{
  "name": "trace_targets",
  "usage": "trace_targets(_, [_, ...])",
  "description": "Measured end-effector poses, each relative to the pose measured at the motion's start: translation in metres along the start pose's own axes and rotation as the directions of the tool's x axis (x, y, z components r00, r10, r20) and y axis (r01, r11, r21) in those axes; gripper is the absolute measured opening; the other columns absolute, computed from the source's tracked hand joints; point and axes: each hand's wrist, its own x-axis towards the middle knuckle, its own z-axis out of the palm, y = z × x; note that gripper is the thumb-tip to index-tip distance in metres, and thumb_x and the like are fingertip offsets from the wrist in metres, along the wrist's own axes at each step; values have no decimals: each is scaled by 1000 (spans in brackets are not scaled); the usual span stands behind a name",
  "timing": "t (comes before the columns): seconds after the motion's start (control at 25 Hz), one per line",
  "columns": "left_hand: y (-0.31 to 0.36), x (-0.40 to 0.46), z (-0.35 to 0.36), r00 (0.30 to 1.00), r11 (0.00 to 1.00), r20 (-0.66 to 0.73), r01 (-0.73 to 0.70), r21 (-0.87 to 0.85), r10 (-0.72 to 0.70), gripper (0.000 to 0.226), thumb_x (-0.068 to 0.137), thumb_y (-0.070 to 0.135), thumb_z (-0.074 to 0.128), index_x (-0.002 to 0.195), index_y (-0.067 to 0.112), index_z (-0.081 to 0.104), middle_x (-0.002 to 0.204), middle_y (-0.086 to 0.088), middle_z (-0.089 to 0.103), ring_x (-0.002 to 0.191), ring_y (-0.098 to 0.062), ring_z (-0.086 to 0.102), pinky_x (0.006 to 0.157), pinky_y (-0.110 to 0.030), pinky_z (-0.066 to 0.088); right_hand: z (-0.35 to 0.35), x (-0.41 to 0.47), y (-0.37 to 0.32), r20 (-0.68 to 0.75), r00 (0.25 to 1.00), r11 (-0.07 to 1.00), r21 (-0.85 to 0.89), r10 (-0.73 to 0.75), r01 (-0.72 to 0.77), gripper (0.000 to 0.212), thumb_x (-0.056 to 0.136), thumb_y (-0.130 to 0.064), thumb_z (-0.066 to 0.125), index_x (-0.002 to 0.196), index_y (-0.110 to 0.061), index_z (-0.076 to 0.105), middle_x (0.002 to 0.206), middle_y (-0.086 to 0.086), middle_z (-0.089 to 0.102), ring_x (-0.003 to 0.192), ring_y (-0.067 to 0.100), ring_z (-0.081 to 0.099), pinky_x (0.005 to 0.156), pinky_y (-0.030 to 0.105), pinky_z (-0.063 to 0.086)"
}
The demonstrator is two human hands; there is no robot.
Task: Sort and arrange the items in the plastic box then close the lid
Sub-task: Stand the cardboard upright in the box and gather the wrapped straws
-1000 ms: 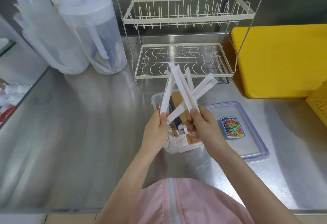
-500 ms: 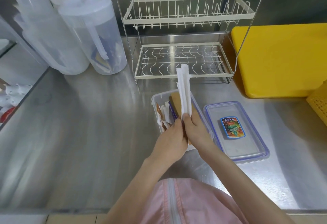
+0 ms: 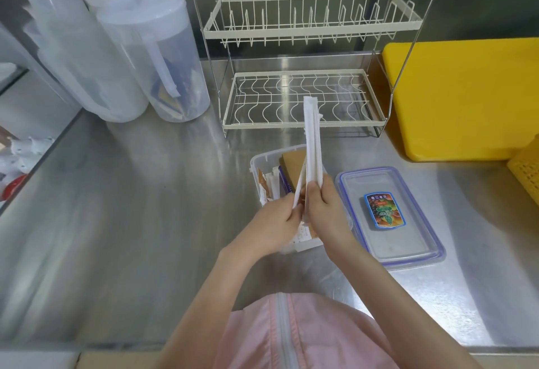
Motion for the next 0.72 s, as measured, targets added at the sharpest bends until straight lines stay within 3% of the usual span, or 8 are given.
trace_targets(0.16, [0,0,6,999,995,39,4,98,-8,18,95,25,30,93,11,40,82,-11,55,67,-24,49,62,-33,39,-1,3,2,23,997,997,23,79,-79,26,97,-16,31,118,-6,43,91,3,54,77,6,53,66,14,46])
trace_targets(0.28, [4,3,12,993,987,116,17,162,-36,28,96,26,28,110,8,44,98,-18,62,82,-32,58,74,-40,48,-4,3,1,41,996,991,103,84,-88,16,96,-12,33,104,-13,47,77,-7,54,65,-5,57,52,2,47])
trace_targets(0.44, [-6,1,1,956,995,280,97,-15,-89,19,93,34,40,92,19,52,91,-2,63,85,-19,62,77,-30,48,-10,5,-3,16,997,994,78,80,-81,14,96,-14,32,91,-16,45,73,-1,49,65,7,51,60,16,45])
trace_targets(0.52, [-18,1,-12,981,979,147,149,-138,-129,24,90,37,48,106,21,56,105,2,64,98,-12,60,87,-26,46,-15,5,-5,62,995,993,81,76,-81,15,96,-13,31,92,-16,45,69,-3,48,62,9,47,55,13,45])
trace_targets(0.6, [-24,5,-21,975,863,-101,127,-490,-200,30,89,39,49,110,19,57,113,1,65,105,-13,59,95,-28,44,-14,1,-6,189,981,998,38,40,-48,15,95,-11,32,98,-12,46,67,-3,48,59,8,47,49,9,42])
trace_targets(0.64, [-23,9,-24,969,722,-125,68,-689,-211,30,88,40,50,106,17,59,108,0,68,102,-15,62,93,-30,47,-10,-3,-6,267,964,1000,25,2,-9,15,95,-9,32,98,-10,47,66,-3,48,57,7,47,47,8,42])
trace_targets(0.72, [-17,16,-25,975,400,-92,-4,-917,-200,35,81,41,57,98,11,61,88,-1,74,85,-17,68,75,-29,56,1,-10,-7,431,899,997,20,-76,75,20,95,-7,31,103,-15,47,69,-5,49,58,2,49,55,11,43])
